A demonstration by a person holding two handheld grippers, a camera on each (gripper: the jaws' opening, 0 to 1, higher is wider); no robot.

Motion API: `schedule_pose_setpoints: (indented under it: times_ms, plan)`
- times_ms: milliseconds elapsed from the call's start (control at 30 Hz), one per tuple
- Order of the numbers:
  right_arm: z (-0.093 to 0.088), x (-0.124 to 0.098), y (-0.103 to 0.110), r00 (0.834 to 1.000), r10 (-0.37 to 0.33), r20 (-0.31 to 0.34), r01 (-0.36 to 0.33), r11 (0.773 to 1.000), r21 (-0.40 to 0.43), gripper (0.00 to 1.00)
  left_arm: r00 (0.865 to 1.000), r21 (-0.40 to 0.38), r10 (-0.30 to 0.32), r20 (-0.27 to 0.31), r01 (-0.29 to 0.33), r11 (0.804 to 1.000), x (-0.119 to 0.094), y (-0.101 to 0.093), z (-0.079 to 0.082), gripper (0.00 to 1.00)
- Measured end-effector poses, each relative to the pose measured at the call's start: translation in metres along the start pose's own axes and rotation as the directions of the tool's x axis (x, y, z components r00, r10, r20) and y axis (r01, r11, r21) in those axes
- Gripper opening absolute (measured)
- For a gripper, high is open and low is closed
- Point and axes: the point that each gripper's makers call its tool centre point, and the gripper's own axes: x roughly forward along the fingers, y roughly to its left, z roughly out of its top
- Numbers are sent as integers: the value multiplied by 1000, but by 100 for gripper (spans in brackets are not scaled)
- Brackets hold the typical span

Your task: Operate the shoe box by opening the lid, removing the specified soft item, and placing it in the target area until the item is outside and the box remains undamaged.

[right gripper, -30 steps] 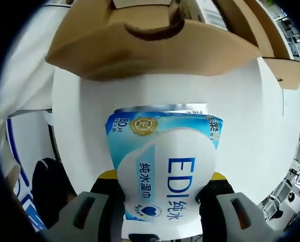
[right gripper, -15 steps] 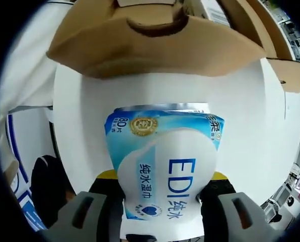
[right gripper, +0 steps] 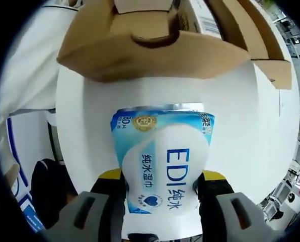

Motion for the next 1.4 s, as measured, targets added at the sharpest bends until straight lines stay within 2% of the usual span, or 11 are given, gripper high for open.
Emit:
schedule_pose_setpoints:
  times_ms: [333,533,700,833,1000,1067,1133,1200,1267,1300,1400]
  plan:
    - [0,-14,0,999,-44,15,43,999,18,55,1000,5,8,-3,-8,1000,0,-1,0,6]
    - [5,-30,-2,995,-57,80,54,998,35,53,1000,6,5,-1,-5,1000,0,0,0,6]
    - [24,-44,-4,970,-83,229,69,995,68,53,1000,5,3,-1,-3,1000,0,1,-1,6]
    - [24,-46,-7,957,-103,271,79,992,98,51,1000,5,6,-4,-6,1000,0,1,-1,6]
    - [44,-62,-13,873,-161,460,60,972,226,50,1000,1,4,-4,-4,1000,0,2,-1,6]
    - [44,-71,-20,842,-211,496,73,957,281,48,1000,1,5,-3,-5,1000,0,2,-1,6]
    - [51,-81,-26,778,-256,574,83,947,310,48,1000,4,4,-4,-4,1000,0,2,-1,6]
    - [54,-87,-25,737,-267,621,25,929,369,47,1000,3,2,-8,-2,1000,0,2,-1,6]
    - [54,-88,-23,726,-245,642,-35,920,390,44,1000,3,2,-10,-1,1000,0,2,-1,6]
    - [55,-88,-25,710,-254,657,-29,921,388,43,1000,3,2,-10,-2,1000,0,2,-1,6]
    - [52,-84,-24,696,-266,667,-32,916,399,43,1000,4,6,-7,-6,1000,0,2,-1,6]
